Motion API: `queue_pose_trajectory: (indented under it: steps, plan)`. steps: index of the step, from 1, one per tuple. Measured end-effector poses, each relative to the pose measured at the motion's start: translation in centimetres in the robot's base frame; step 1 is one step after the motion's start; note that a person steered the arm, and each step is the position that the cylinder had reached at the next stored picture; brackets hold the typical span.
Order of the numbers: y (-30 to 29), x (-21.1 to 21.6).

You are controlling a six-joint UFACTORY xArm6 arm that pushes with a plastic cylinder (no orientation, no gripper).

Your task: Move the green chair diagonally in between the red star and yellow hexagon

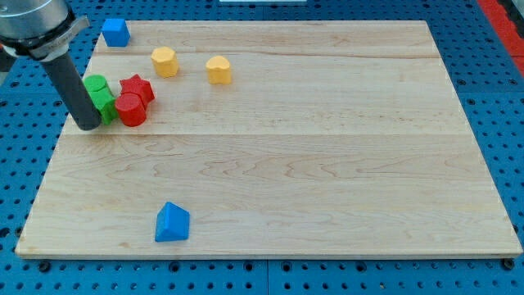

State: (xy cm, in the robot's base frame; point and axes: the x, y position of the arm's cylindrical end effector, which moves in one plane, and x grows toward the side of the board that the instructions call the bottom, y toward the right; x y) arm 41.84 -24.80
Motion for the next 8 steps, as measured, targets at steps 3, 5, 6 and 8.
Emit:
queue_pose_trajectory:
  steps: [3, 5, 6, 8]
  plan:
    - [-1.5, -7.2]
    - [-3.4, -9.2]
    - [-3.4, -9.2]
    - [-2.7, -12.9]
